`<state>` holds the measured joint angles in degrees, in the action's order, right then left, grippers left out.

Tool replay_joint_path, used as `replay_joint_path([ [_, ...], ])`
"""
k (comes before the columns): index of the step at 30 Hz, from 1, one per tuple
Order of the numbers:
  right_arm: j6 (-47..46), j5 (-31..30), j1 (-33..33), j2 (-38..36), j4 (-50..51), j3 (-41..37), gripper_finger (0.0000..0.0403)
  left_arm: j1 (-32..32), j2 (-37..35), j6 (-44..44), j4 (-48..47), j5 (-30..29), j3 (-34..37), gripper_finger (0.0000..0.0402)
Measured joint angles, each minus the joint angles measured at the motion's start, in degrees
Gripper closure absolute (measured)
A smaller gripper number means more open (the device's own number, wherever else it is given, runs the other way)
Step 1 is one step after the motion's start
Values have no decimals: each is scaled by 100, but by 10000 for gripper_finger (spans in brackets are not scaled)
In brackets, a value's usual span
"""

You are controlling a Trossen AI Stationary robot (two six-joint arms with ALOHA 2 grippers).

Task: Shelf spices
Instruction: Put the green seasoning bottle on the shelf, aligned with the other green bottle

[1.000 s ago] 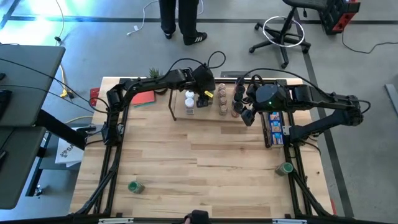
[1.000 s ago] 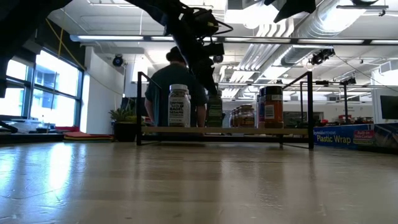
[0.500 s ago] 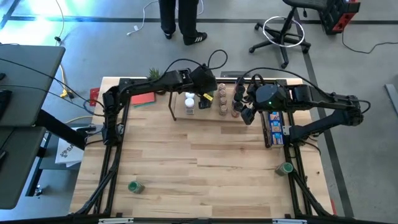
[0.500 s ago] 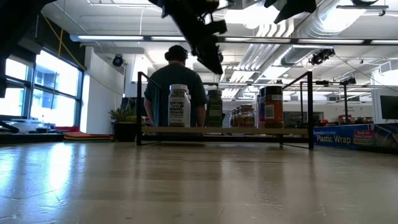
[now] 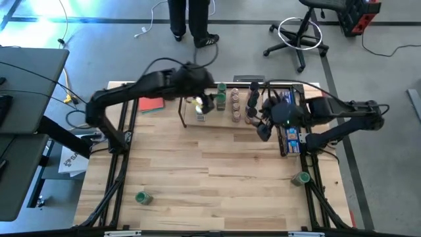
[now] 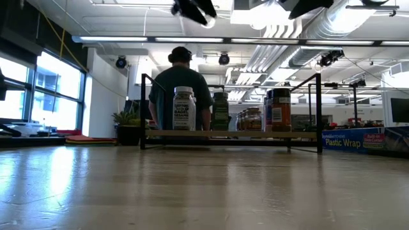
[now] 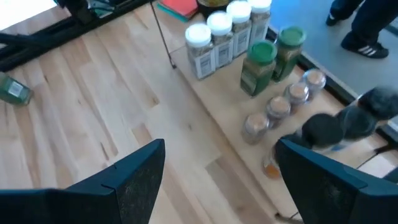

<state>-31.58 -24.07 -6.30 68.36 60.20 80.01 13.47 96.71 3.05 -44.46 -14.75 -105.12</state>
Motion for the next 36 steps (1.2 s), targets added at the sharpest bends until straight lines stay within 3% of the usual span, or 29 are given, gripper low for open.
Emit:
replay_joint_path([
  [8,-1372,-179,-895,-59,-209,-1096,100,-325,-1007,-149,-347,-300,0,133],
  [18,-2224,220,-1138,-57,-2439,-2203,100,-352,-1498,-149,-934,-421,-2,133],
  [24,-1808,193,-919,-14,-2578,-1845,100,-398,-1491,-139,-1346,-377,2,133],
  [28,-2061,168,-720,25,-2334,-1438,100,-417,-1491,49,-1491,-379,2,133],
  [36,-3162,577,-703,351,-772,-451,104,-413,-1491,459,-1488,-372,4,133],
])
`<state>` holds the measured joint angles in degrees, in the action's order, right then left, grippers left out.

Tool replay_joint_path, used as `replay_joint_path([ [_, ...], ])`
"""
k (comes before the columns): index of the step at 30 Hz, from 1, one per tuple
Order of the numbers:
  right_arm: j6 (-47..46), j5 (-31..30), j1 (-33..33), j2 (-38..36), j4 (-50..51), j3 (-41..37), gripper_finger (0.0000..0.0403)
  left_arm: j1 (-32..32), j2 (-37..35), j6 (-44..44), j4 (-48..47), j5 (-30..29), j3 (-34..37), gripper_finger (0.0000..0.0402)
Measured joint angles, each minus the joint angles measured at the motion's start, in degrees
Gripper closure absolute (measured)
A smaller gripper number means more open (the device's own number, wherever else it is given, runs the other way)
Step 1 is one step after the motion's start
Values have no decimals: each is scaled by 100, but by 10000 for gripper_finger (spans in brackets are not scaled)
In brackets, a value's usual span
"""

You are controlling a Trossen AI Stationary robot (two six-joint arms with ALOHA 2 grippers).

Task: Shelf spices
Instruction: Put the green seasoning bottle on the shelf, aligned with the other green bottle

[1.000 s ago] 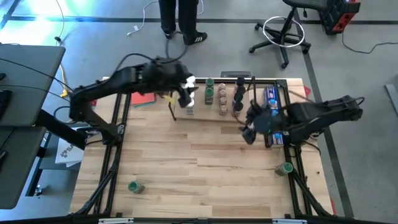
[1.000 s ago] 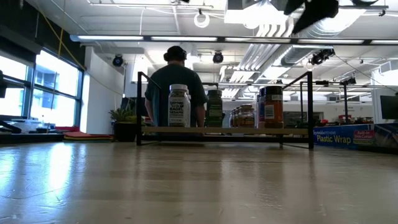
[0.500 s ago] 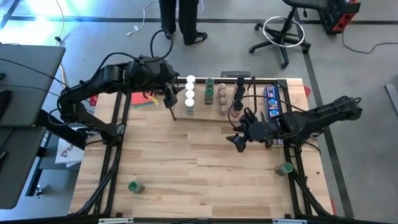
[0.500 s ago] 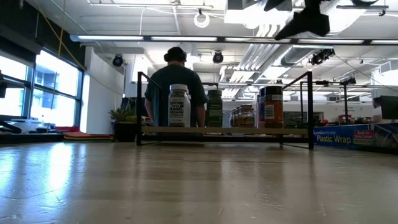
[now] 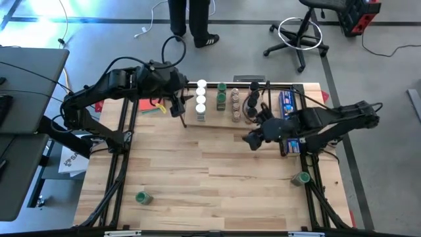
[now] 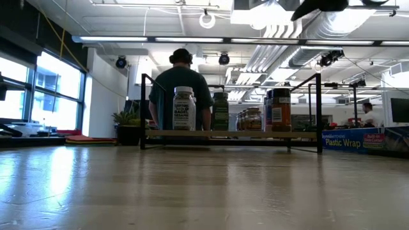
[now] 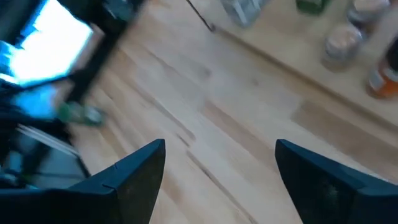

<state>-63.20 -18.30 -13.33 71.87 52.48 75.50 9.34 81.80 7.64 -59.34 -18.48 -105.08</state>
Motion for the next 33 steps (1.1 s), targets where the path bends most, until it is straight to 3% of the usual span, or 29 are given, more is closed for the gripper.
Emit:
replay_joint_path([
  [6,-76,5,-364,827,1696,961,118,0,0,95,-42,97,0,133],
  [11,511,770,-552,1122,1851,951,120,0,0,187,-87,120,0,133],
  [14,824,1378,-648,1095,1868,666,122,6,0,168,-61,69,0,133],
  [19,1106,1710,-806,588,1853,-118,132,13,0,55,-48,-89,0,133],
  [25,1575,2471,-762,-355,1250,-1387,133,13,2,-823,-44,-510,0,133],
  [28,1485,2668,-756,-693,1292,-1768,133,13,2,-1331,-45,-577,0,133],
  [33,705,3702,-999,-751,1674,-1754,133,0,2,-1860,-45,-678,0,133],
])
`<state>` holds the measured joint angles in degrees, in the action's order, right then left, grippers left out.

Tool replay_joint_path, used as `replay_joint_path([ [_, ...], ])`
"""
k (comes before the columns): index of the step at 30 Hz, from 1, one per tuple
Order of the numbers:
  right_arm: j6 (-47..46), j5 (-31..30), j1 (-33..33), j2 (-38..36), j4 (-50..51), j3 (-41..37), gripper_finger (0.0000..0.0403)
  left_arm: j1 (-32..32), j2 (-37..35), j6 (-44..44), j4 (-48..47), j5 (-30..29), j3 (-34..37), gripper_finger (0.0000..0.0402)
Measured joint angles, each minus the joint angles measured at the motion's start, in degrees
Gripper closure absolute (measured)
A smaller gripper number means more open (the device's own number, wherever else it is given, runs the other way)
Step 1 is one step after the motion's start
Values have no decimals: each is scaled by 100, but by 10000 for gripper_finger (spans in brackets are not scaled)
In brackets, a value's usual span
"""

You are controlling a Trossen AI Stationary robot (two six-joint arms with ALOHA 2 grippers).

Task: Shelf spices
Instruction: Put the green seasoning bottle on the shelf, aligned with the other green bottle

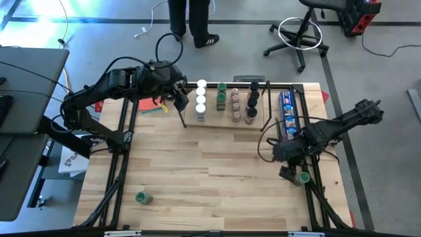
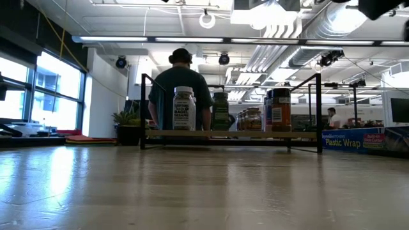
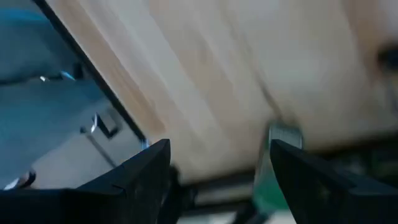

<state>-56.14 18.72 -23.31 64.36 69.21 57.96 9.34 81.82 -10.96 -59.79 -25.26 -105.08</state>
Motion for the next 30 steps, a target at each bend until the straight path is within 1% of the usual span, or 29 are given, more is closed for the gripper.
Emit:
replay_joint_path([
  [3,-533,168,-318,193,565,177,133,0,0,28,2,-6,0,133],
  [6,-1530,228,-616,375,1278,220,133,2,0,301,0,18,0,133],
  [8,-1864,363,-750,432,1481,220,133,0,0,527,-15,61,0,133],
  [11,-2018,389,-939,476,1488,224,132,0,0,833,-72,104,0,133],
  [13,-2123,425,-1032,470,1440,222,128,0,0,978,-67,238,11,133],
  [18,-2192,492,-1213,466,1486,84,99,-1,2,1010,-185,592,31,133],
  [23,-2331,490,-1210,467,1282,-291,75,-4,2,915,-240,605,31,133],
  [27,-2528,517,-1210,468,823,-697,73,-2,2,988,-240,610,31,133],
  [30,-2819,732,-1210,468,531,-1040,73,-2,2,981,-239,630,31,133],
])
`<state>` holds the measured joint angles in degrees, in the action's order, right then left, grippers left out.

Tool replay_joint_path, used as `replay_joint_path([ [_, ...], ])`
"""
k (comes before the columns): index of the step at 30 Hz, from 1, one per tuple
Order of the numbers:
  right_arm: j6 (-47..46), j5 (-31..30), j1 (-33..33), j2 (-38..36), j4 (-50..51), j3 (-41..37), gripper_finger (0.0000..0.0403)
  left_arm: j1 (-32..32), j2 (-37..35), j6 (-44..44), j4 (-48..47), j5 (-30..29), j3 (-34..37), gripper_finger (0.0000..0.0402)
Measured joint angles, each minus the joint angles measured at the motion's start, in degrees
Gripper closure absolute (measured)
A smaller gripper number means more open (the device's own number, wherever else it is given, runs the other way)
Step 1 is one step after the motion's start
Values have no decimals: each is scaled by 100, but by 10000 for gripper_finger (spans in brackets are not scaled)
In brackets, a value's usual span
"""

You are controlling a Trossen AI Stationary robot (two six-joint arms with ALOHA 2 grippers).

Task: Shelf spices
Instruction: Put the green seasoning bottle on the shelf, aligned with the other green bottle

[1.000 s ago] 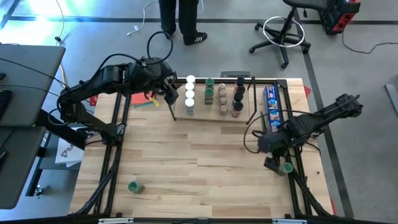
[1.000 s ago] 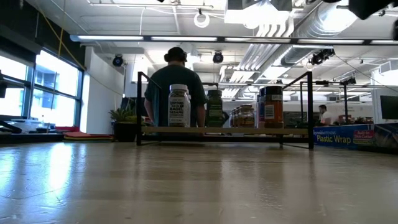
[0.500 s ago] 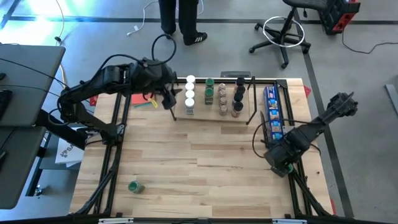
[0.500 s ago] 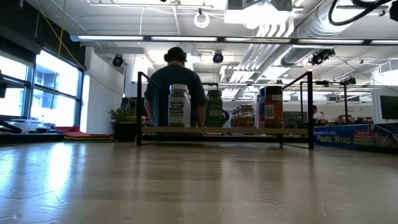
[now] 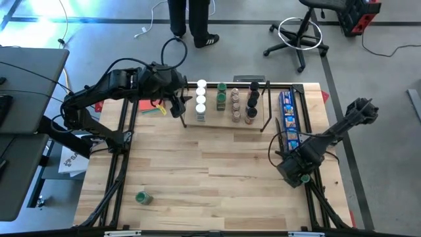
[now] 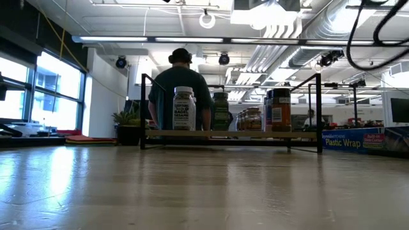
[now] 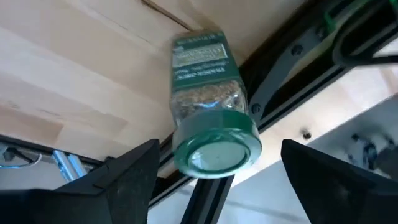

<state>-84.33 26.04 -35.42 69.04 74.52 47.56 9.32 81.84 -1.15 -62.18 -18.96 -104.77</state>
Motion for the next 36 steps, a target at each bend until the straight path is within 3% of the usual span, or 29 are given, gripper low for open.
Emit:
replay_joint_path([
  [10,-68,290,0,2,-973,-687,85,2,0,-161,1,0,0,133],
  [14,-68,153,0,2,-1053,-729,136,2,0,-161,3,-1,0,133],
  [18,-67,133,38,2,-1169,-718,218,2,0,-161,13,70,0,133],
  [24,-157,82,405,4,-1354,-291,220,2,0,-161,31,91,0,133],
  [29,-167,-472,850,183,-1218,187,220,2,0,-24,29,99,0,133],
  [36,1422,-502,1478,1282,-818,801,220,2,0,-11,29,239,0,133],
])
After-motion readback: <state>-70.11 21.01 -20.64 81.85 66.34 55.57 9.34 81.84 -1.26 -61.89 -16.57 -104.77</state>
